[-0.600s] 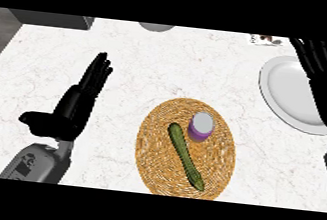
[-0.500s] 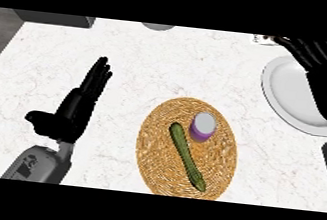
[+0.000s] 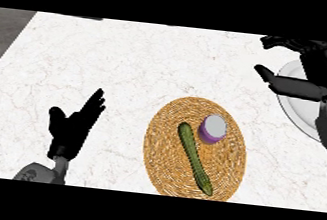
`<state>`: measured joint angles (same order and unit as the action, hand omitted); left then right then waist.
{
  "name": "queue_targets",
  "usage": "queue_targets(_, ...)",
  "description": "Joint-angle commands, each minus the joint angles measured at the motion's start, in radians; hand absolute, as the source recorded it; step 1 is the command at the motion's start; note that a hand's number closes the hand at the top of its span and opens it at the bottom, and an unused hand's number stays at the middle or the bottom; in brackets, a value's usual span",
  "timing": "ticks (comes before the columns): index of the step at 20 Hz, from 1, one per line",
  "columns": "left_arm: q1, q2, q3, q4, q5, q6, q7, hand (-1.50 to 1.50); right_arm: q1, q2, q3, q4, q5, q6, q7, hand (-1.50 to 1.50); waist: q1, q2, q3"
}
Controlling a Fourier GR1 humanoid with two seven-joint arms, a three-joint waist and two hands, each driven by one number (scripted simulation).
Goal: Pick the can from the placemat and place it in the plate
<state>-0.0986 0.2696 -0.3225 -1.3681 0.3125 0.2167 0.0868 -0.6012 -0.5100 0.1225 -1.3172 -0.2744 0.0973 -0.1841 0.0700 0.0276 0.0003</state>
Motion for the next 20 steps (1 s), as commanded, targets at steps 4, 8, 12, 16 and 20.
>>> queue_targets(4, 0.055, -0.027, -0.001, 0.044, 0.009, -0.014, 0.007, 0.00, -0.086, 0.084, -0.026, 0.430, 0.054, 0.159, -0.379, -1.50, -0.024, -0.013, 0.001)
queue_targets(8, 0.076, 0.006, 0.019, -0.054, 0.003, 0.011, 0.085, 0.00, -0.157, 0.013, -0.020, 0.573, 0.126, 0.281, -0.459, -1.50, -0.039, -0.020, 0.001)
queue_targets(12, 0.038, 0.015, 0.048, 0.003, 0.010, -0.001, 0.071, 0.00, -0.172, -0.066, 0.147, 0.468, 0.305, 0.297, -0.384, -1.50, -0.048, -0.023, -0.001)
queue_targets(16, 0.070, -0.032, 0.024, 0.003, -0.006, 0.021, 0.046, 0.00, -0.253, -0.109, 0.220, 0.411, 0.385, 0.374, -0.302, -1.50, -0.056, -0.029, -0.002)
queue_targets(20, 0.106, -0.015, 0.022, -0.031, -0.024, 0.012, 0.051, 0.00, -0.213, -0.076, 0.269, 0.357, 0.477, 0.341, -0.284, -1.50, -0.063, -0.030, 0.000)
